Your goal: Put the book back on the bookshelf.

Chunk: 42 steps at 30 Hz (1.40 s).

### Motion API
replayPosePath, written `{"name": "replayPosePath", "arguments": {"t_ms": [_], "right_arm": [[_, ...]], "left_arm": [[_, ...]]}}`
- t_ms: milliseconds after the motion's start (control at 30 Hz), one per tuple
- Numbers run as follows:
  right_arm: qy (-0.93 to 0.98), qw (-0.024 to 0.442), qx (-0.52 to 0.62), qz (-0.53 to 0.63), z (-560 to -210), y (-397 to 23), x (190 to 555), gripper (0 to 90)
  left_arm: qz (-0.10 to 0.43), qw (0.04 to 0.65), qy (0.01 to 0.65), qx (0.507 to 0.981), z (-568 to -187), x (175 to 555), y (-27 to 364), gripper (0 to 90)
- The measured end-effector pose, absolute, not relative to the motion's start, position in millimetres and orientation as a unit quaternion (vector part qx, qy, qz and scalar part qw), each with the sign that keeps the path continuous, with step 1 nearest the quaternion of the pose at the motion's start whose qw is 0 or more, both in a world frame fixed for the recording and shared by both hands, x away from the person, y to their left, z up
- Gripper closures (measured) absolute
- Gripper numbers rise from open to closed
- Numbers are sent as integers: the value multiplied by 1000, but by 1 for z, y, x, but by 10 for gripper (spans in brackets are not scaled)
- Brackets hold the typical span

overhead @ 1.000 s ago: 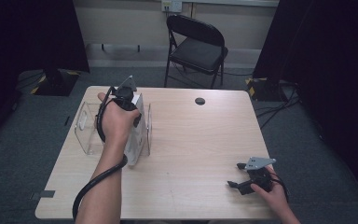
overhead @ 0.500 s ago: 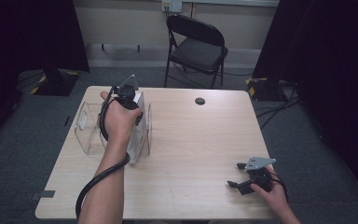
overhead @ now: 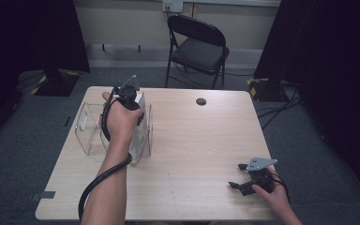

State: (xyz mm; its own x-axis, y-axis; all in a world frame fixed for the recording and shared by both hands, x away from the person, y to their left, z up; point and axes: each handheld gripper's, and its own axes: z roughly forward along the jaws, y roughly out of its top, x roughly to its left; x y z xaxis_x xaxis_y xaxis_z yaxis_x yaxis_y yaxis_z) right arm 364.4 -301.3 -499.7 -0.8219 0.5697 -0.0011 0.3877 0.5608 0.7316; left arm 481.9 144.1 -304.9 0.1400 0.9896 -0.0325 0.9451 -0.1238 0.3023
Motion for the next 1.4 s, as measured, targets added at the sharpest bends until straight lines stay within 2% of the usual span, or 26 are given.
{"name": "replayPosePath", "arguments": {"t_ms": [1000,1400], "right_arm": [[876,119,273,381,-500,-301,365,133],[876,118,272,381,-500,-301,365,133]], "left_arm": [[77,102,638,760,-309,477,135,503],[83,95,644,755,-308,479,132,535]]}}
